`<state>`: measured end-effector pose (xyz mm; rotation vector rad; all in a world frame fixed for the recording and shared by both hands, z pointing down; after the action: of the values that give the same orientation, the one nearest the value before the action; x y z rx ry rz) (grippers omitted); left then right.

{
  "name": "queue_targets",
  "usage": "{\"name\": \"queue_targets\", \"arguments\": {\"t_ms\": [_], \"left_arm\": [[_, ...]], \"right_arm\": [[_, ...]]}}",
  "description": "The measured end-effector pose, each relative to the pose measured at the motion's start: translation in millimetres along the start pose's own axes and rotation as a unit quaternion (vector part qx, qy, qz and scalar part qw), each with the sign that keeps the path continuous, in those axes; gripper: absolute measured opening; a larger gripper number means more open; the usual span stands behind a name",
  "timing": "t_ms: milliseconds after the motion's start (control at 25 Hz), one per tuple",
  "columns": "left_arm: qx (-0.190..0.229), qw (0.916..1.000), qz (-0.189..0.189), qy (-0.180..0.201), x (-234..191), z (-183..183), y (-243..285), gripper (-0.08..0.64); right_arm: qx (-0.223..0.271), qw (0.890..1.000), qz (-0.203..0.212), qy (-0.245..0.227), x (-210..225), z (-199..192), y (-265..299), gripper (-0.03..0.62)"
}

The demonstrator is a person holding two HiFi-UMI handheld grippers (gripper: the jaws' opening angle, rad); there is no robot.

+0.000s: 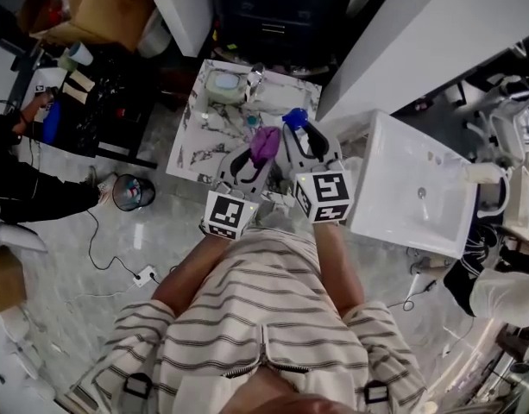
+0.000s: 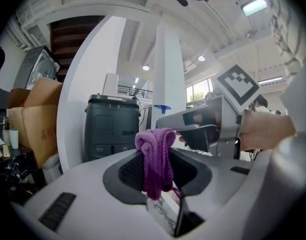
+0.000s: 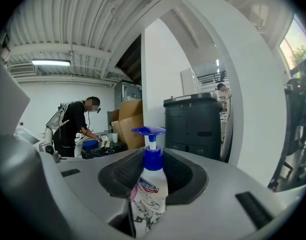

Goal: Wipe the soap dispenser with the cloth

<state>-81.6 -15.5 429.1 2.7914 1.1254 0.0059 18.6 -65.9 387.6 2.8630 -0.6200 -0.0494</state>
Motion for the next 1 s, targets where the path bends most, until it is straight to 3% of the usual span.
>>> {"name": "queue_targets", "arguments": {"t_ms": [1000], "left_arm": [[0.004,0.9944,-0.094,0.048,35.1,0.9,28.3,0.123]], "right_arm": [[0.000,1.000,-0.007,0.002,6.7,6.3,-12.3,0.133]]}}
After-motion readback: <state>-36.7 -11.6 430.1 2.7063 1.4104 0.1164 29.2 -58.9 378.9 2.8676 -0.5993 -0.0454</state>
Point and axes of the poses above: the fingertips, and each gripper's own axes: y forward along the fingers, x to its right, z out of its top, the point moved 5 cm from there along -y, backward along the fingers, and after that the axes turned 10 degrees about -z, right-handed, at the moved point
